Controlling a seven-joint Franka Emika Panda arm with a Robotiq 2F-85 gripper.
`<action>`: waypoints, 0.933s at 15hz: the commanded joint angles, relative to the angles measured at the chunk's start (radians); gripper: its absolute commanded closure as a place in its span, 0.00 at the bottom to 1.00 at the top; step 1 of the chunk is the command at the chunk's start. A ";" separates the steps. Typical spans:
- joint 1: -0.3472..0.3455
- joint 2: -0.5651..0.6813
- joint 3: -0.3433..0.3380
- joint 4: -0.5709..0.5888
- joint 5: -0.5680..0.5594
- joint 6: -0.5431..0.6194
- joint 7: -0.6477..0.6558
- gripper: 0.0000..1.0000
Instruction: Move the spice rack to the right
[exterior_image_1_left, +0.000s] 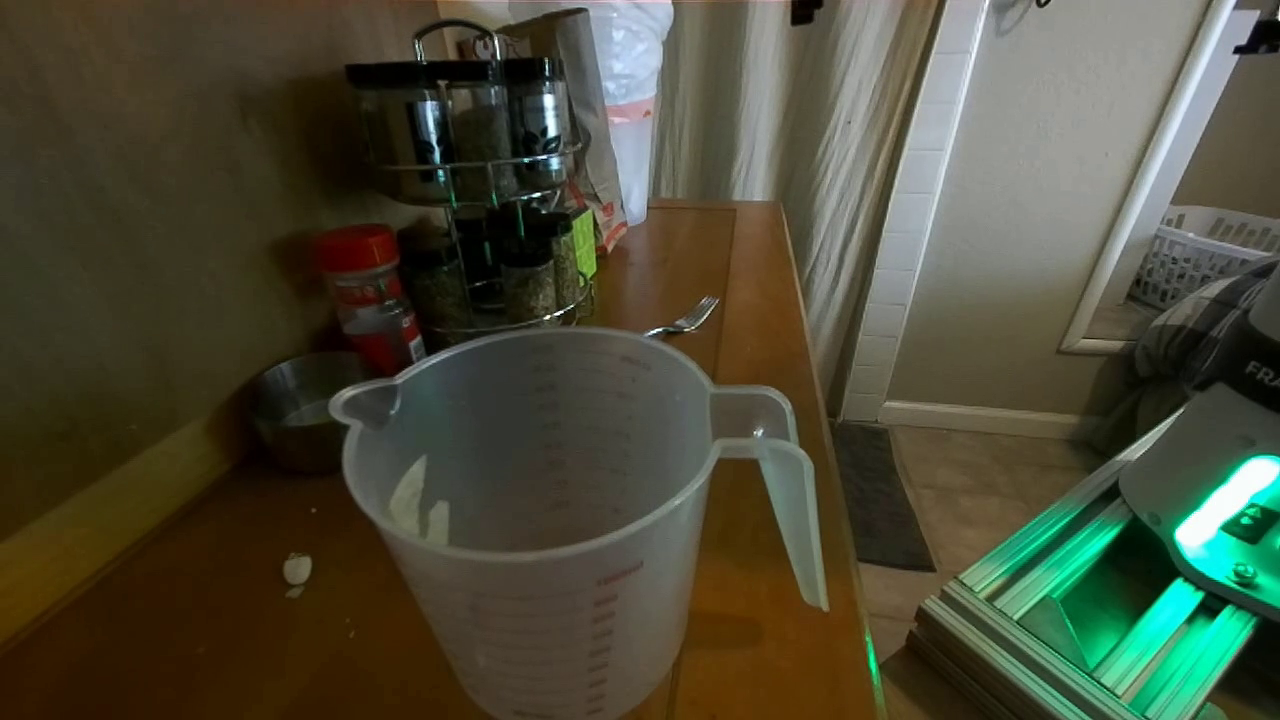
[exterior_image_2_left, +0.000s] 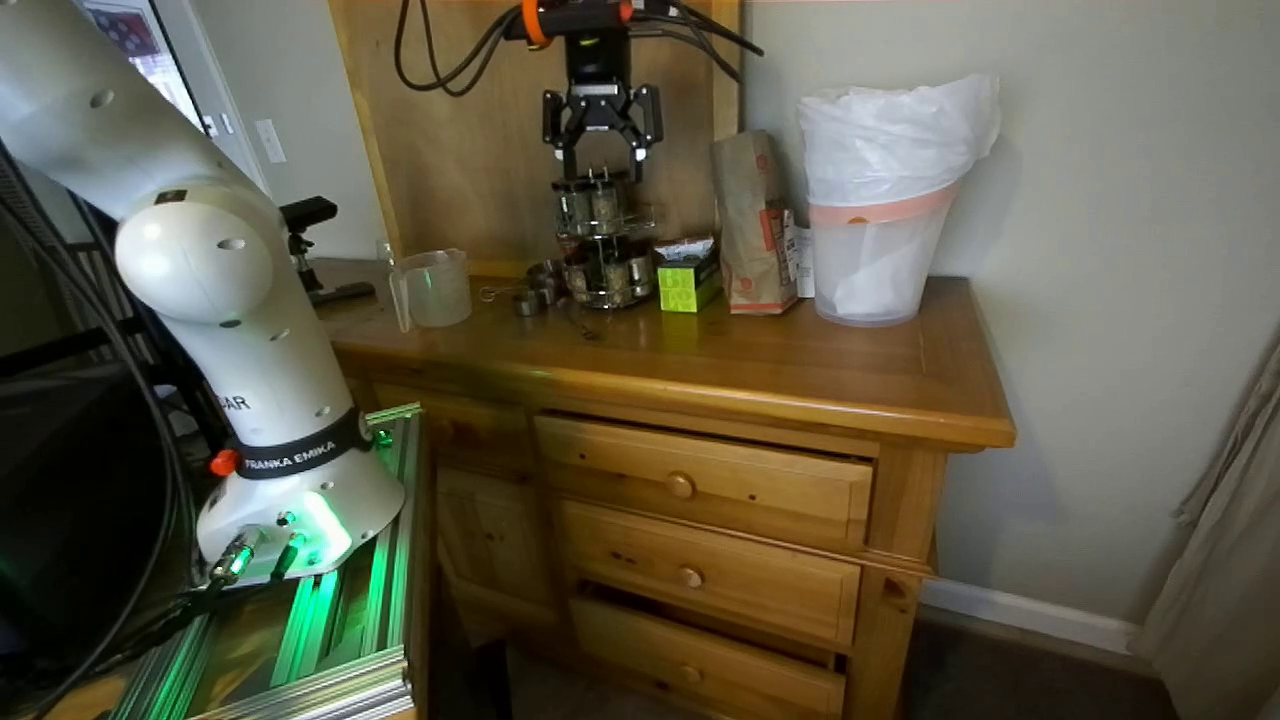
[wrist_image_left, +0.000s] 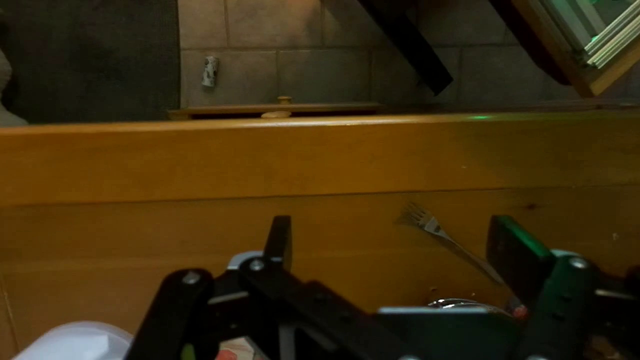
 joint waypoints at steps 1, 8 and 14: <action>0.052 0.082 0.034 0.050 0.034 0.066 -0.115 0.00; 0.121 0.223 0.121 0.189 0.087 0.157 -0.354 0.00; 0.145 0.312 0.197 0.333 0.193 0.146 -0.582 0.00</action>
